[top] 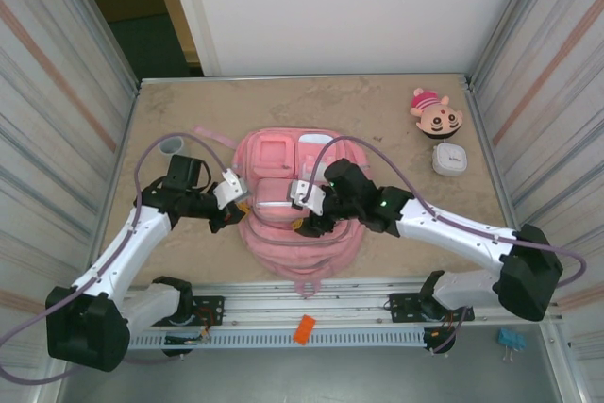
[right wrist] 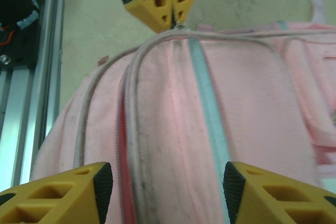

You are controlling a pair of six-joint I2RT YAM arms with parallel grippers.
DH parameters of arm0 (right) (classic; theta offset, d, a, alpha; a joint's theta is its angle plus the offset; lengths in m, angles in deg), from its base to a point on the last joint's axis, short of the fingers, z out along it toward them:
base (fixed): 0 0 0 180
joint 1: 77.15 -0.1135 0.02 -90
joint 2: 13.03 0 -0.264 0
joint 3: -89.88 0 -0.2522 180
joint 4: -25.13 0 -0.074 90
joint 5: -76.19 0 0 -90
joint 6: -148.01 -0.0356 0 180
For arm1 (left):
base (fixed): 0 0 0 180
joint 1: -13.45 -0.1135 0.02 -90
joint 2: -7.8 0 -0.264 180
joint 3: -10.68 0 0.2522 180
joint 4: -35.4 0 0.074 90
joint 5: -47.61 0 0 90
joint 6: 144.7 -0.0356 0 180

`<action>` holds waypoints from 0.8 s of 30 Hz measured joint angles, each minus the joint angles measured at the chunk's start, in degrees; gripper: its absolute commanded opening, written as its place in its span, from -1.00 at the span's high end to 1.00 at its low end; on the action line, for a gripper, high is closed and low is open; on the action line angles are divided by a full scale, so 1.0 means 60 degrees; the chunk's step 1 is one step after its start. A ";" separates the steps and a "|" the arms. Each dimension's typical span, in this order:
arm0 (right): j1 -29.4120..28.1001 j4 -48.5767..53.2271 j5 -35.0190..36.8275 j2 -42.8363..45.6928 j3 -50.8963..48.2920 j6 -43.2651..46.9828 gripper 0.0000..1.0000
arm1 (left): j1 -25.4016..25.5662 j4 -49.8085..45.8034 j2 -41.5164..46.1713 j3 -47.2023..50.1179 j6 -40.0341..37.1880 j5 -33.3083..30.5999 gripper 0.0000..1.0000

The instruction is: Pack books, pencil case, and school supplies into a backpack

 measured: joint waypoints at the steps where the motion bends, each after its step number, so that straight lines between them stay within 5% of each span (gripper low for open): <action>1: -0.0120 -0.0011 0.0000 -0.0076 0.0000 0.0011 -0.31 | 0.0000 0.0040 0.0033 0.0036 0.0062 -0.0004 1.00; 5: -0.0667 -0.0157 0.0138 -0.0175 0.0000 0.0029 -0.21 | 0.0000 0.0200 0.0076 0.0124 0.0353 -0.0007 1.00; 13: -0.1064 -0.0659 0.1428 -0.1370 0.0186 -0.0073 0.73 | 0.0310 0.0248 0.0226 0.0127 0.0637 -0.0015 1.00; 24: -0.0772 -0.1963 0.1257 -0.1643 -0.0361 -0.0849 0.90 | 0.2171 -0.0361 0.0823 0.0127 0.1712 -0.1475 1.00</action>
